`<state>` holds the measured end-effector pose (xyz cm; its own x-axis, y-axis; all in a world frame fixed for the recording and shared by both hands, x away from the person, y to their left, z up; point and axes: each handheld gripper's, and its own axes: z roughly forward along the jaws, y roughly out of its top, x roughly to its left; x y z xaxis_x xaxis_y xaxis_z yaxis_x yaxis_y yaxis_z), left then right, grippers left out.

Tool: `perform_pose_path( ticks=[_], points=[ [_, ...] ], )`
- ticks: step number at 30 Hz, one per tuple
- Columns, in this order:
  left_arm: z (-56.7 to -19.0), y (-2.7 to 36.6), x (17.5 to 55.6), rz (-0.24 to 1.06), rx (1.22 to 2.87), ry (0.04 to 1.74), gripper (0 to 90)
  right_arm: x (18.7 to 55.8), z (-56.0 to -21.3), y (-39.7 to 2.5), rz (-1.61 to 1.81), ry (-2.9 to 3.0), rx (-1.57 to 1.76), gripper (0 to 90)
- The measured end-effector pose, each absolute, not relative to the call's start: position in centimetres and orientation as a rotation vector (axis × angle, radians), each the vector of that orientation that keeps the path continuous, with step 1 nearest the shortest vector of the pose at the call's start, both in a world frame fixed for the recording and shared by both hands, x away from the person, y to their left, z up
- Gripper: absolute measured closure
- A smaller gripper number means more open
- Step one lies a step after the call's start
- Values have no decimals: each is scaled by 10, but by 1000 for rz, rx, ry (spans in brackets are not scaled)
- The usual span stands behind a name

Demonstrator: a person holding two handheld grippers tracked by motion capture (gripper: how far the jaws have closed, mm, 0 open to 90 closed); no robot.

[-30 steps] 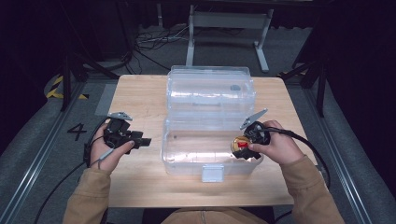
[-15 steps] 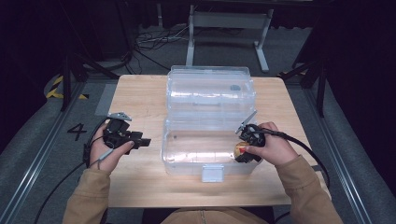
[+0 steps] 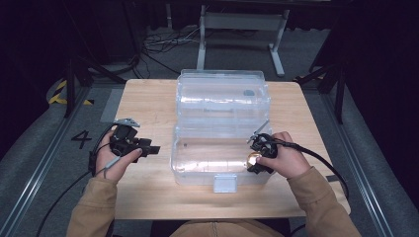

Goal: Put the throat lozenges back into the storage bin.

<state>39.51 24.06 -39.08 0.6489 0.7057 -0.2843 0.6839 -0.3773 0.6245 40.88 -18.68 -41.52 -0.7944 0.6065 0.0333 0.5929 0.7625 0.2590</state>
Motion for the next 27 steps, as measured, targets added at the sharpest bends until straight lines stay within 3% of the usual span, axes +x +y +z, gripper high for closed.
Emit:
perform_pose_path(
  ticks=[27],
  points=[
    [-393,237,396,34,2141,1075,465,407,-417,-173,251,2820,1180,199]
  ],
)
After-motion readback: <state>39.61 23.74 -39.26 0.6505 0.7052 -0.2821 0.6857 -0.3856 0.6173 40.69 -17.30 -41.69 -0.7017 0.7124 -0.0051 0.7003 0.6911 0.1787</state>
